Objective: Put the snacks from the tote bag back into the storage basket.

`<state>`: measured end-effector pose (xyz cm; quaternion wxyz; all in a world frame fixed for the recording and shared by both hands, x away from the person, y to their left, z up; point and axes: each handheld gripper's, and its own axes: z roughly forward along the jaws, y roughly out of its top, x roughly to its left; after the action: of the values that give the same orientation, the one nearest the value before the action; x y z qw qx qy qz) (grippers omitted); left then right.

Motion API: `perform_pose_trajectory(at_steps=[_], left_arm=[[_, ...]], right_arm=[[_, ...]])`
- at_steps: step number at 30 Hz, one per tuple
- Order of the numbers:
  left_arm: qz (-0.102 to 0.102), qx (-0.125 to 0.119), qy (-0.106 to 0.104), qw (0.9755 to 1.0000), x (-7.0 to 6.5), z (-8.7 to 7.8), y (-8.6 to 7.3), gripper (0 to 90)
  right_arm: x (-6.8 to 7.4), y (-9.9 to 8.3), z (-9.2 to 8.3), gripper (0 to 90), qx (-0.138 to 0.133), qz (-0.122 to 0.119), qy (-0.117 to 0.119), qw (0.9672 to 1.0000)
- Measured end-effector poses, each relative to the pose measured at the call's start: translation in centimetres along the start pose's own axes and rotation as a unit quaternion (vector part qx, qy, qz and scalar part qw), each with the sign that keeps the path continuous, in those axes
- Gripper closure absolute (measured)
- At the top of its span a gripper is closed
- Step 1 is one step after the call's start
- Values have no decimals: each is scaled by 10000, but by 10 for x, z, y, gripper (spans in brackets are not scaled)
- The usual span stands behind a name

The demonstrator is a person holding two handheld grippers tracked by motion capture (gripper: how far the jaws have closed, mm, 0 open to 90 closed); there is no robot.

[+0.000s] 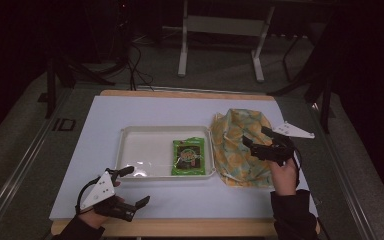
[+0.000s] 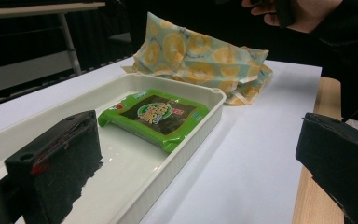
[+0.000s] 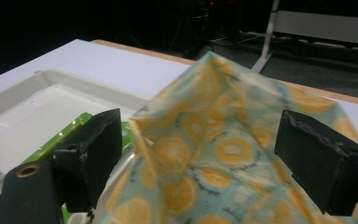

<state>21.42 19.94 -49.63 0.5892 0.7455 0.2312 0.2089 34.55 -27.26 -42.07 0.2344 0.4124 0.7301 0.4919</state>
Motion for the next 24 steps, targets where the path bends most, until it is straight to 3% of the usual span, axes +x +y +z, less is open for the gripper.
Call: perform_pose_trajectory(at_steps=[10, 24], left_arm=[[6, -1, 10, 10000, 0, 0, 0, 5], [10, 14, 14, 10000, 0, 0, 0, 5]], right_arm=[[-23, -12, -23, 147, -114, 51, -426, 9990], [-42, -52, -44, 147, -259, 91, -923, 9954]])
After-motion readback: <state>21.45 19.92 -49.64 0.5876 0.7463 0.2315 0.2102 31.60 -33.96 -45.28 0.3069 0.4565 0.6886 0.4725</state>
